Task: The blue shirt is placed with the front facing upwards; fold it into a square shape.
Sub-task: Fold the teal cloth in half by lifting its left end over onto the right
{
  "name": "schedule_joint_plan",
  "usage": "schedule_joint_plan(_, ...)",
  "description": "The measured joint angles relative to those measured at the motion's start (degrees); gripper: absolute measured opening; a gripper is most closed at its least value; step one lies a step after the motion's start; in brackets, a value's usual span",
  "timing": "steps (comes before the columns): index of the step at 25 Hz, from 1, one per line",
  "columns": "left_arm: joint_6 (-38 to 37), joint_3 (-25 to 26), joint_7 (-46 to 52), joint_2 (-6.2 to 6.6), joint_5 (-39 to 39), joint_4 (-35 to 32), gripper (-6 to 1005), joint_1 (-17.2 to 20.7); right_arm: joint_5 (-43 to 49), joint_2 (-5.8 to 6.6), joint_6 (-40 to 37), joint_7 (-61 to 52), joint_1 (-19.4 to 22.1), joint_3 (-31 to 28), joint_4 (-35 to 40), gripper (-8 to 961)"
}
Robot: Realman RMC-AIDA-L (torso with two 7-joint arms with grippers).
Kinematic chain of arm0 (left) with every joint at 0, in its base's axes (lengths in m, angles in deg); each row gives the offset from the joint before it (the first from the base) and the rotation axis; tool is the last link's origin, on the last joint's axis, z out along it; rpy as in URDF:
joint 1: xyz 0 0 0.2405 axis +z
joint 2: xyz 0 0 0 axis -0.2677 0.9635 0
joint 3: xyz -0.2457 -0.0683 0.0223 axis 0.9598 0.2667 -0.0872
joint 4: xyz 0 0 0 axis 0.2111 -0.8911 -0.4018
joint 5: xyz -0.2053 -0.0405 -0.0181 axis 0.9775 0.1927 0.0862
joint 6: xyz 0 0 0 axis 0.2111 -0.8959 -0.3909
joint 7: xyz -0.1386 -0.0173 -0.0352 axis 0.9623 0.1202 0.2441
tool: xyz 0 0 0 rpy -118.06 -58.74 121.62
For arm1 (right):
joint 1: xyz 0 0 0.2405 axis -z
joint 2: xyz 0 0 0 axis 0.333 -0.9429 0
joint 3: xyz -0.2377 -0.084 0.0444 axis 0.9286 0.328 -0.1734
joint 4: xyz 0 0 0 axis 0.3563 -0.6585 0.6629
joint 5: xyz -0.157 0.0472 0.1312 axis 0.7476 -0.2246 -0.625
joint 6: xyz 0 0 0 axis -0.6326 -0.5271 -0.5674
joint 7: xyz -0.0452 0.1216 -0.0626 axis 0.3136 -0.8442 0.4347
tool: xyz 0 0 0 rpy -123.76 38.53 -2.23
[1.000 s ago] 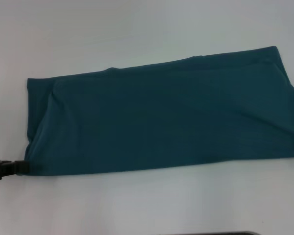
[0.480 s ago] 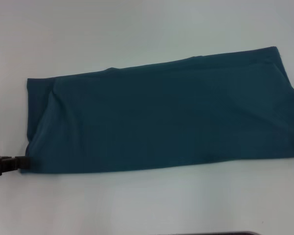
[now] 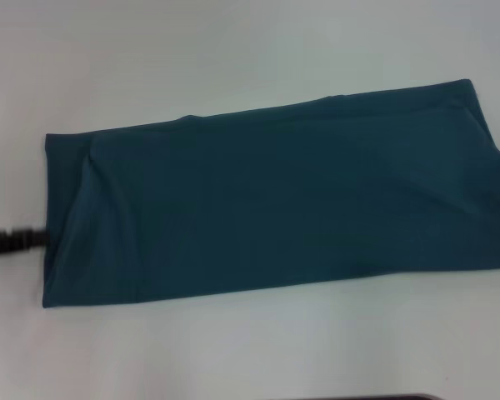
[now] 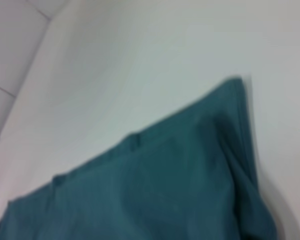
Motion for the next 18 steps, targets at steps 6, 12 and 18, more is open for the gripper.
schedule_joint_plan(6,2.65,1.92,-1.99,-0.55,3.33,-0.94,470,-3.90,-4.81,0.68,0.15,-0.11,-1.84,0.02,-1.20,538)
schedule_joint_plan(12,9.07,-0.32,-2.24,-0.64,2.70,-4.76,604,-7.89,-3.16,0.81,-0.83,-0.20,-5.74,0.09,-0.72,695)
schedule_joint_plan(18,13.62,-4.00,-2.26,-0.60,2.62,-5.87,612,-9.07,0.06,0.75,-4.44,-2.41,-8.09,0.21,-0.12,699)
